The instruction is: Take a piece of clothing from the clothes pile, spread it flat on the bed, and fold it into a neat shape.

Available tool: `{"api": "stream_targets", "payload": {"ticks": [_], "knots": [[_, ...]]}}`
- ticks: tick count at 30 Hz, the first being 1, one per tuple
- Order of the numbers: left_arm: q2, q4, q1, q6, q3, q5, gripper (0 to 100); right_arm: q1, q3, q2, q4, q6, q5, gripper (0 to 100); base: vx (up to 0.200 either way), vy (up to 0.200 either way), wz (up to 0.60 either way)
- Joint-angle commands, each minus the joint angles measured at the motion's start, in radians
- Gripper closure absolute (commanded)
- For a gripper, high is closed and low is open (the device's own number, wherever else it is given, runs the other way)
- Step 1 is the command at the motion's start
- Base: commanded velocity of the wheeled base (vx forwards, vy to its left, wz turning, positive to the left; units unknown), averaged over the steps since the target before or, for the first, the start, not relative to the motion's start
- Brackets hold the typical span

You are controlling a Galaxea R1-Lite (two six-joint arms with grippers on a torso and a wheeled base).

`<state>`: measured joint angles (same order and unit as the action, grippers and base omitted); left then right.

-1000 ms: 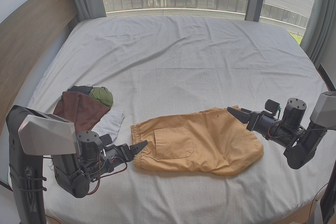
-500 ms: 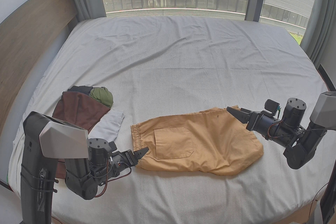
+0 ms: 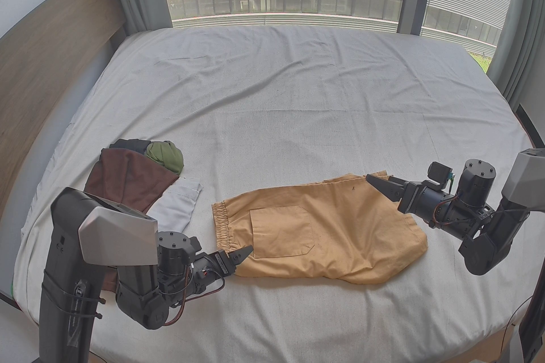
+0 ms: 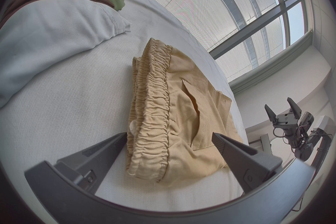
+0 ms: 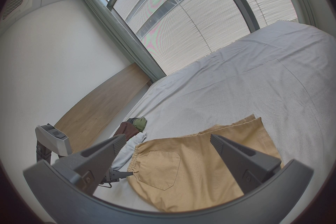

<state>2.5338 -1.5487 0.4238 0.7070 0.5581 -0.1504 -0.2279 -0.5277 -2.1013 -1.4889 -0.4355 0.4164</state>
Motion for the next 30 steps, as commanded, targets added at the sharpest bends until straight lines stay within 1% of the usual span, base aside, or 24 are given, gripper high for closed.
{"api": "stream_targets", "payload": {"ticks": [1, 3, 6, 11, 14, 18, 25, 28, 30], "knots": [[0.002, 0.001, 0.003, 0.0, -0.009, 0.003, 0, -0.002, 0.0, -0.002, -0.001, 0.0, -0.001, 0, 0.0, 0.0, 0.0], [0.003, 0.002, 0.003, -0.001, -0.015, 0.009, 0, -0.004, 0.0, -0.002, -0.001, 0.0, -0.001, 0, 0.0, 0.0, 0.0], [0.002, 0.002, 0.003, -0.006, -0.046, 0.038, 0, -0.004, 0.0, 0.0, -0.002, 0.0, -0.001, 0, 0.0, 0.0, 0.0], [-0.009, 0.002, 0.006, -0.023, -0.069, 0.037, 0, -0.004, -0.002, 0.0, -0.002, 0.0, -0.001, 0, 0.0, 0.0, 0.0], [-0.007, 0.002, 0.029, -0.023, -0.064, 0.035, 0, -0.005, 0.0, 0.0, -0.002, -0.002, -0.001, 0, 0.0, 0.0, 0.0], [-0.001, 0.002, 0.044, -0.023, -0.032, 0.032, 0, -0.01, 0.0, 0.0, -0.002, -0.002, -0.001, 0, 0.0, 0.0, 0.0], [0.002, 0.002, 0.032, -0.014, 0.036, 0.035, 0, -0.011, 0.0, -0.002, -0.013, -0.002, -0.001, 0, 0.0, 0.0, 0.0], [-0.001, 0.001, 0.024, -0.001, 0.045, 0.037, 0, -0.011, 0.0, -0.002, -0.016, -0.002, -0.001, 0, 0.0, 0.0, 0.0], [-0.004, 0.001, 0.013, 0.028, 0.075, 0.04, 0, -0.016, 0.0, -0.003, -0.017, -0.002, -0.002, 0, 0.0, 0.0, 0.0]]}}
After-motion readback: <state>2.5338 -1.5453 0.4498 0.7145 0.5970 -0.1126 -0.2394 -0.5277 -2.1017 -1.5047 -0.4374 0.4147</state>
